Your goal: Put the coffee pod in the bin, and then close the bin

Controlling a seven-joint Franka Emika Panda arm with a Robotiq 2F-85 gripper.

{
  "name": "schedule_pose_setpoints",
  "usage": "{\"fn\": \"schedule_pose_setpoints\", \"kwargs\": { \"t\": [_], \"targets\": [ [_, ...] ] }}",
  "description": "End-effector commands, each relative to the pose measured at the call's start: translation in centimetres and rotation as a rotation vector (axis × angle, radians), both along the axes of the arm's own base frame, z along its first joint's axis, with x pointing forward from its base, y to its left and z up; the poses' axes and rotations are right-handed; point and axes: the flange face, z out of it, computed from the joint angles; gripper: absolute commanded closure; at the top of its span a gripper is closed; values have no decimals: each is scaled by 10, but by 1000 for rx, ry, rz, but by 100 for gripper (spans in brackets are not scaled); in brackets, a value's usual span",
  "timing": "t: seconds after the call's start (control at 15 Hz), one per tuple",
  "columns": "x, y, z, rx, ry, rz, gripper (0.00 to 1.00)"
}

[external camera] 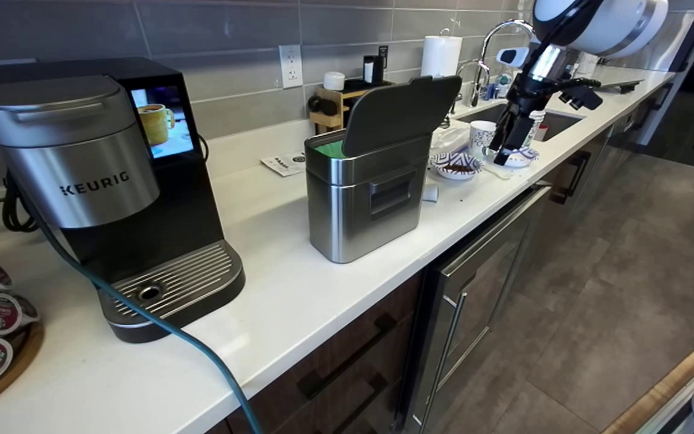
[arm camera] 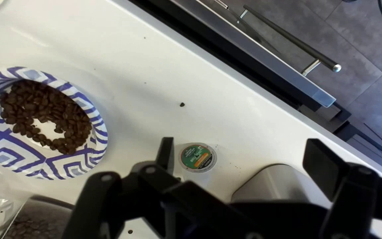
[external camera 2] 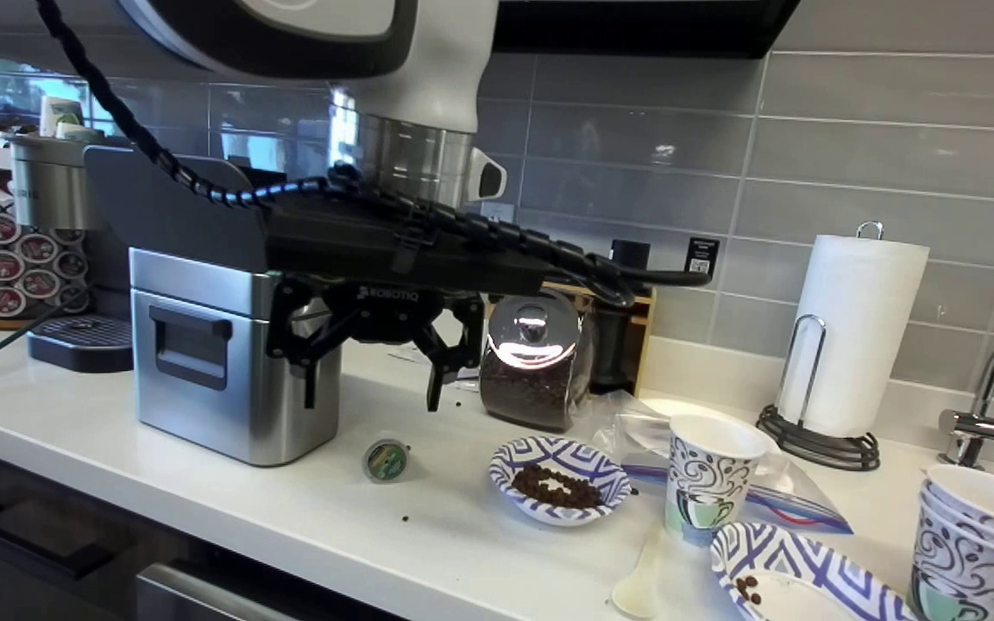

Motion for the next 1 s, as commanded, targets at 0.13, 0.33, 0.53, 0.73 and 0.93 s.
{"fn": "schedule_pose_setpoints", "kwargs": {
  "t": [0.13,0.33,0.53,0.73,0.93],
  "targets": [
    [35,9,-26,3,-12,65,0],
    [30,12,-22,-3,3,53,0],
    [34,11,-28,20,-14,65,0],
    [37,10,-44,79,-37,100,0],
    [37,7,-54,144,-58,164,0]
  ]
}}
